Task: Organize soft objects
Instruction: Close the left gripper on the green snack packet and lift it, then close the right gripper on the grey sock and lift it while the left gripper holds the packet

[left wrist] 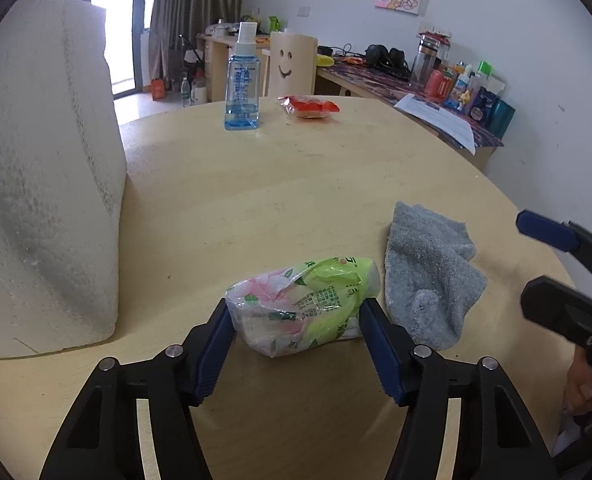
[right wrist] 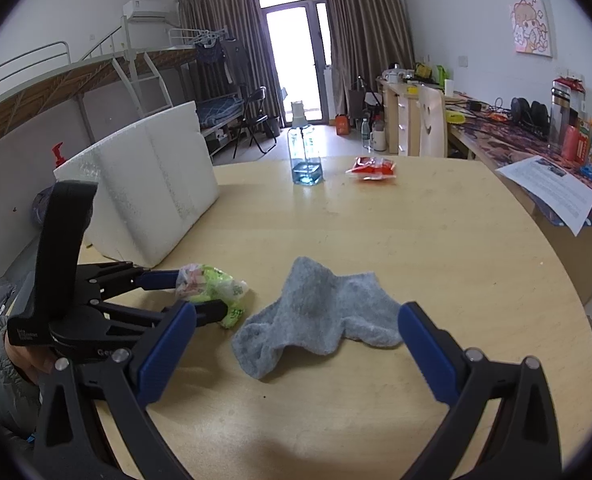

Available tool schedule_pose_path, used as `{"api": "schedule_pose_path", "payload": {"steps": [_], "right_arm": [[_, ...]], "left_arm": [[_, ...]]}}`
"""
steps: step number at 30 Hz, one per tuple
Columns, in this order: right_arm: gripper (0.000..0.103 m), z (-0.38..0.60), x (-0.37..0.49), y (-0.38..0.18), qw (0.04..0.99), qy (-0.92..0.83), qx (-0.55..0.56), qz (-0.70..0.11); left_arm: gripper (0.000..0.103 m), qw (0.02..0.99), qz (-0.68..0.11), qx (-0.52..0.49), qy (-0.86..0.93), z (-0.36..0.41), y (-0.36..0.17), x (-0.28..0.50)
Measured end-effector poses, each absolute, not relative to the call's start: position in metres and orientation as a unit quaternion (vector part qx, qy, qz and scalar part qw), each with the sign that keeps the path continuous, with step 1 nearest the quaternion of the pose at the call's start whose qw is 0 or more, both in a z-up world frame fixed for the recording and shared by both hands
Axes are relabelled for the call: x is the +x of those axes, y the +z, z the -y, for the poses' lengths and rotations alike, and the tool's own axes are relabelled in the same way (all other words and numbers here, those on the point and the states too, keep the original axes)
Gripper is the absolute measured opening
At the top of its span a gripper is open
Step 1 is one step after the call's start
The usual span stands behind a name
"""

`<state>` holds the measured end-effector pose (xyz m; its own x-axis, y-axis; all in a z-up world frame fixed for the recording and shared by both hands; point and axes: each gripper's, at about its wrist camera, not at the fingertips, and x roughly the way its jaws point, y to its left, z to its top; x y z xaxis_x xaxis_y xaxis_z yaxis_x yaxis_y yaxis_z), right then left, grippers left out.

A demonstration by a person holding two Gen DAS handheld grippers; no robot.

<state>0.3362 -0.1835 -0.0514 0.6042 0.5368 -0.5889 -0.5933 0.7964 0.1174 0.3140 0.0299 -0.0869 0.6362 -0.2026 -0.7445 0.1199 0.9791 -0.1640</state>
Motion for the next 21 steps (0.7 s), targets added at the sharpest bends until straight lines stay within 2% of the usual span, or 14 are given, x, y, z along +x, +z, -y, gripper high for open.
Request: {"api": "schedule_pose_path", "payload": {"steps": [5,21], "right_arm": [[0.102,0.178,0.335,-0.051,0.891,0.320,-0.053,-0.317],[0.102,0.170,0.337,-0.053,0.891,0.310,-0.070,-0.324]], "left_arm": [[0.051,0.903,-0.416,-0.059,-0.087,-0.031,-0.086,0.315],[0.048,0.921,-0.376,-0.054,-0.084,-0.037,-0.071,0.300]]}}
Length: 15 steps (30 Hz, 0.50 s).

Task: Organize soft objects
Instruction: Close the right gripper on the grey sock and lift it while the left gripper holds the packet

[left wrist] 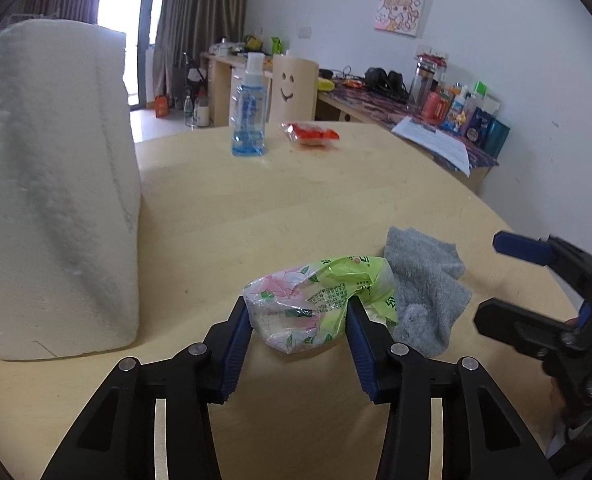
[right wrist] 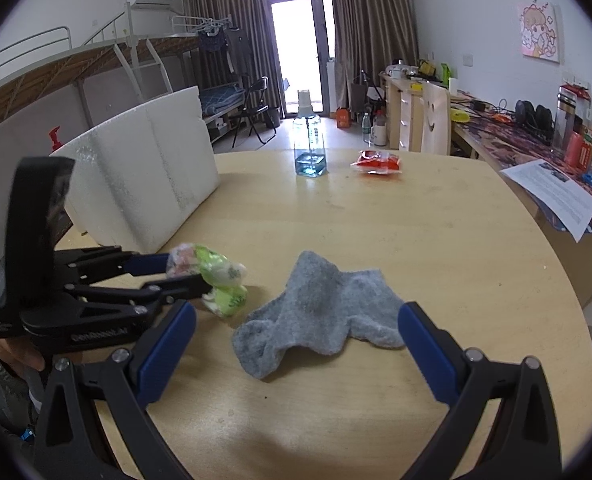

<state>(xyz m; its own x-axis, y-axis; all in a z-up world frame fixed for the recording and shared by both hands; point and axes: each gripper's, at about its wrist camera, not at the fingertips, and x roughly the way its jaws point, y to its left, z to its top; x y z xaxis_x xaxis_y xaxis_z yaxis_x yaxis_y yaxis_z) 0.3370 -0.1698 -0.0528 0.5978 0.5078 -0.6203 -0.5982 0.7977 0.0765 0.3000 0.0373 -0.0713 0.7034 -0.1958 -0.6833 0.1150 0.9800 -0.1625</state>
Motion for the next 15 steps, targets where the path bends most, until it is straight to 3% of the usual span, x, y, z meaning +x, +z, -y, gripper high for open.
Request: {"api": "schedule_pose_path", "payload": {"steps": [10,15], "right_arm": [[0.102,0.153,0.347,-0.063,0.879,0.309,-0.100,-0.348],[0.084,0.147,0.354,-0.072,0.868,0.306,-0.112,-0.374]], "left_arm": [[0.048,0.925,-0.368,-0.064,-0.070,-0.049,-0.069,0.298],[0.048,0.925,-0.367,-0.072,-0.067,-0.055,-0.069,0.298]]}}
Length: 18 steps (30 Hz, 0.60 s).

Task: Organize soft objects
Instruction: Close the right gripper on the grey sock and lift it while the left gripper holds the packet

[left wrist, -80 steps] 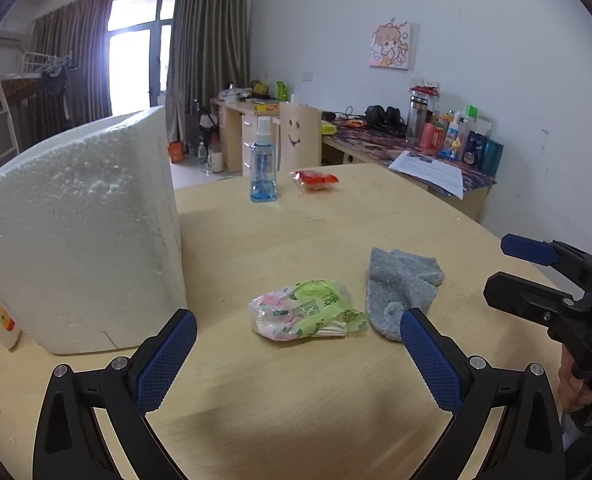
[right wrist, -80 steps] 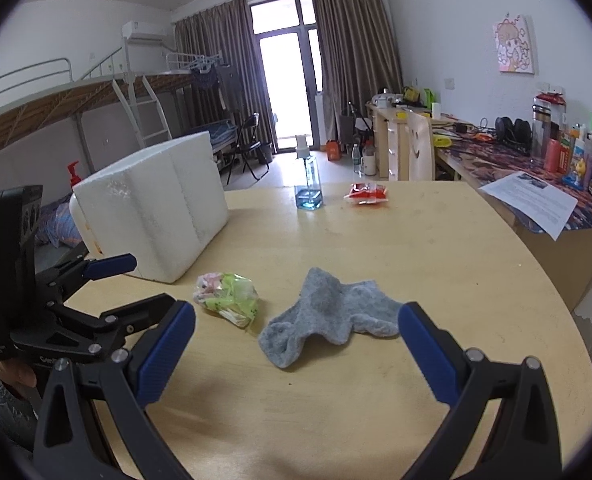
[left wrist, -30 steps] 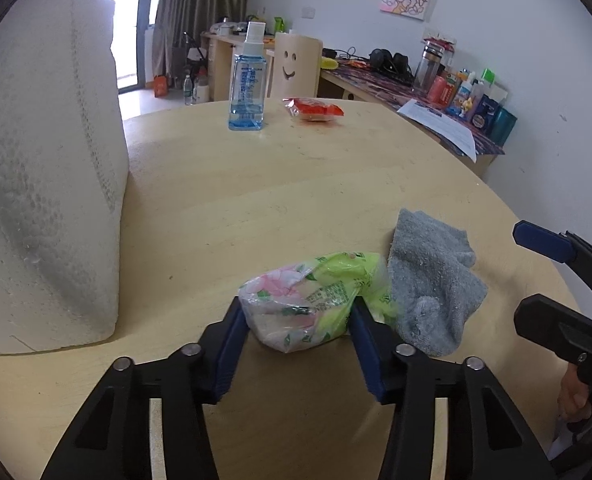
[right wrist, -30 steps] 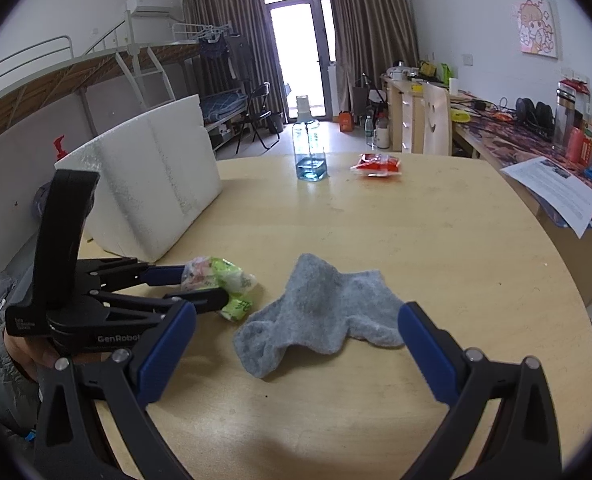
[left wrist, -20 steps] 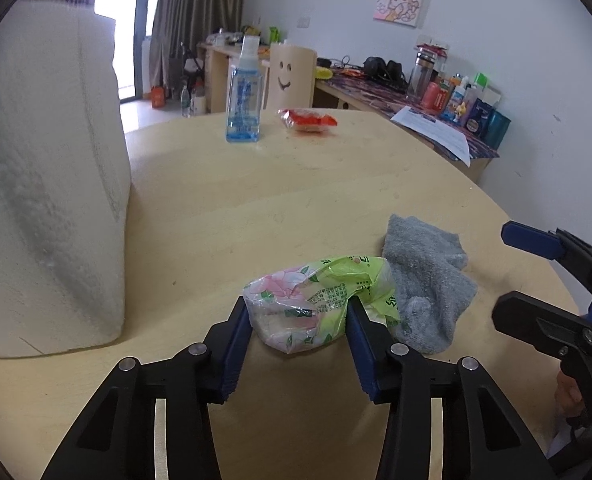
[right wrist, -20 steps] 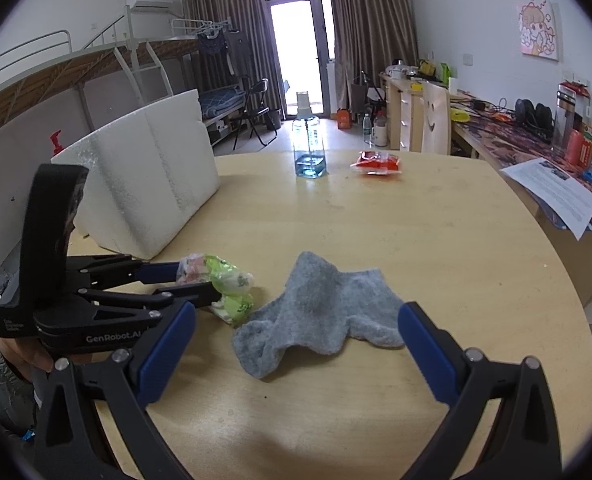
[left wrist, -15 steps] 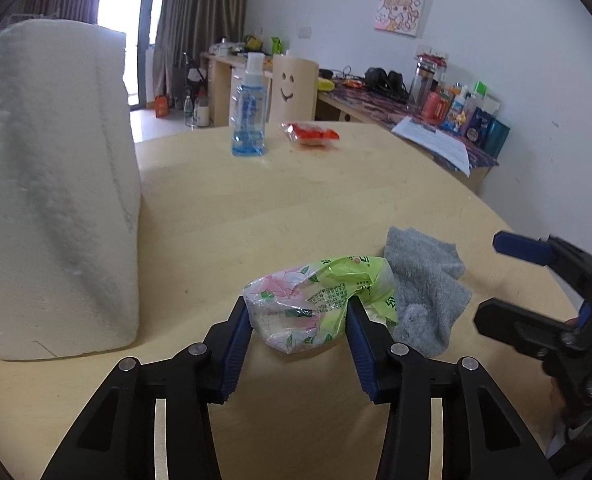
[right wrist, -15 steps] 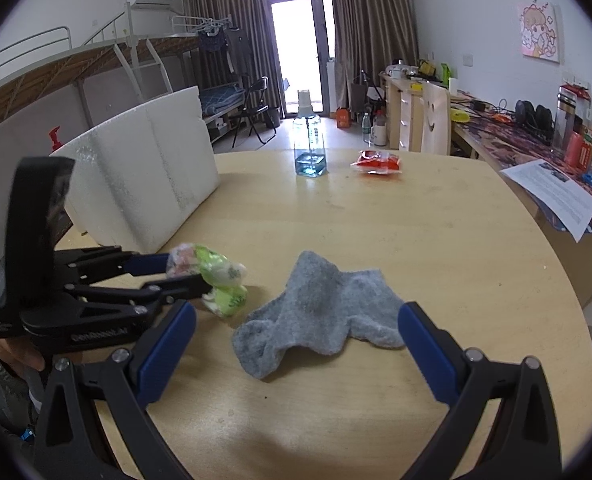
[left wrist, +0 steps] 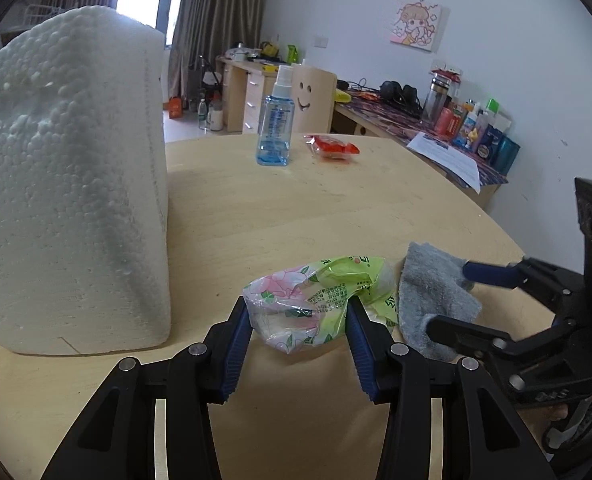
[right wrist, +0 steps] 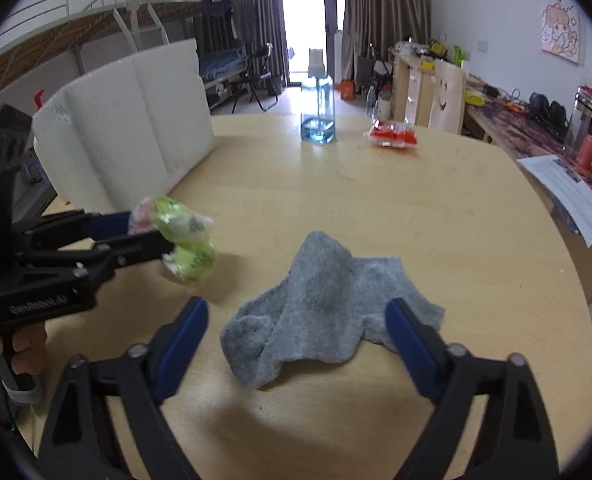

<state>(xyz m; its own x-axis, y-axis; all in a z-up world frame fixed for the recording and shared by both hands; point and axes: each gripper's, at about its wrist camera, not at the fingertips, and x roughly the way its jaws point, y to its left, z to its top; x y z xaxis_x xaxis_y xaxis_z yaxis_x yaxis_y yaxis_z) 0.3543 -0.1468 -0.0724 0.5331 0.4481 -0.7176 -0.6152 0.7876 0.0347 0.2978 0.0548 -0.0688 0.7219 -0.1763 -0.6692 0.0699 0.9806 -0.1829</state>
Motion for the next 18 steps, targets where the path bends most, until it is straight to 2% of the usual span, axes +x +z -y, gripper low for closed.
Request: {"api": "schedule_pose_path", "payload": {"steps": [6,10,11,14,18], "right_arm": [[0.067,0.145,0.358,-0.081,0.859,0.305,-0.111,-0.396],[0.051,0.143,0.358,-0.082,0.858,0.299,-0.118,-0.401],[0.044,0.142,0.358,-0.083,0.857,0.297,-0.119,-0.403],[0.034,0.142,0.360,-0.084,0.858,0.291,-0.119,-0.406],[0.025,0.145,0.362,-0.085,0.858,0.289,-0.110,-0.410]], "left_arm": [[0.048,0.926,-0.365,-0.067,-0.071,-0.051,-0.068,0.296],[0.048,0.927,-0.361,-0.069,-0.073,-0.052,-0.066,0.295],[0.048,0.927,-0.361,-0.069,-0.072,-0.052,-0.066,0.295],[0.048,0.927,-0.361,-0.070,-0.075,-0.052,-0.066,0.293],[0.048,0.929,-0.355,-0.064,-0.078,-0.050,-0.063,0.290]]}}
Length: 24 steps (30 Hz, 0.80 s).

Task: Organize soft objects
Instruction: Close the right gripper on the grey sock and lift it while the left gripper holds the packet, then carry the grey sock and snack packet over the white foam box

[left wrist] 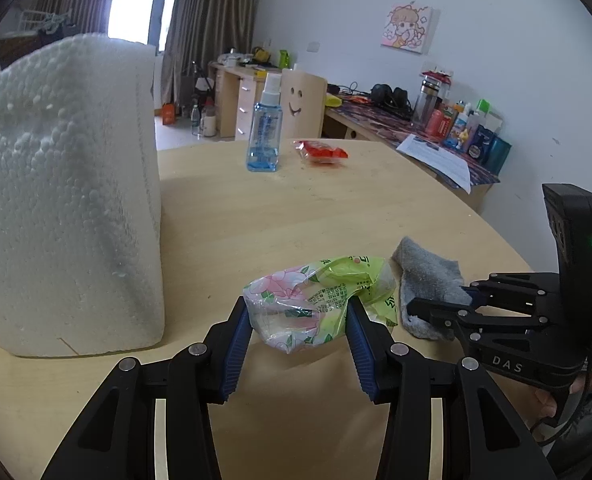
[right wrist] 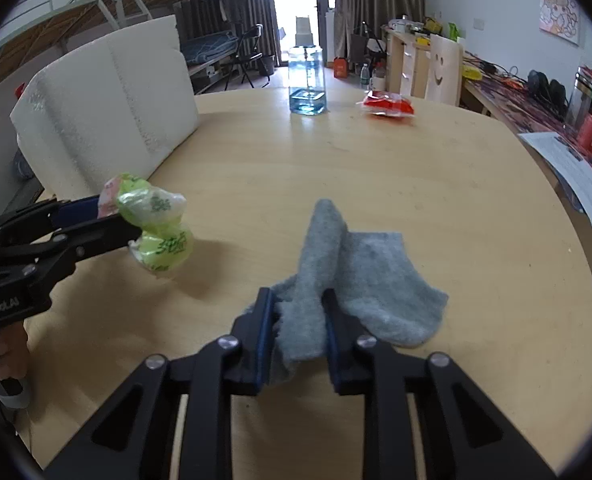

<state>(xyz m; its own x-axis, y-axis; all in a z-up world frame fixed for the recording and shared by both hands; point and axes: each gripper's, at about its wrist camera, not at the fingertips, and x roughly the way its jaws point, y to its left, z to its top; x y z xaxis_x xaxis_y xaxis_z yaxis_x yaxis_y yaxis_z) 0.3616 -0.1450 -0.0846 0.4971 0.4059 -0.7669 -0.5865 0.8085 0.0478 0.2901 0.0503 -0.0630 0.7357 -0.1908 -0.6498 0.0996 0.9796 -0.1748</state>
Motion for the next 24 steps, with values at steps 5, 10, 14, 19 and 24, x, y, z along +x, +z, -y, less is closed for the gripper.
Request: {"api": "schedule_pose_path", "payload": {"steps": [5,10,14,19,24], "right_arm": [[0.020,0.148,0.359,-0.080,0.861,0.286,-0.103,-0.407],[0.020,0.155,0.352,-0.066,0.875,0.281,-0.090,-0.384],[0.020,0.163,0.342,-0.053,0.885,0.279,-0.069,-0.365],[0.020,0.172,0.325,-0.039,0.896,0.280,-0.049,-0.342],[0.020,0.174,0.306,-0.026,0.906,0.277,-0.037,-0.319]], "left_arm": [[0.048,0.929,-0.354,-0.066,-0.079,-0.049,-0.062,0.288],[0.048,0.934,-0.341,-0.071,-0.078,-0.052,-0.053,0.278],[0.048,0.942,-0.322,-0.060,-0.073,-0.050,-0.040,0.262],[0.048,0.948,-0.308,-0.045,-0.070,-0.047,-0.029,0.243],[0.048,0.954,-0.286,-0.040,-0.081,-0.045,-0.015,0.222]]}}
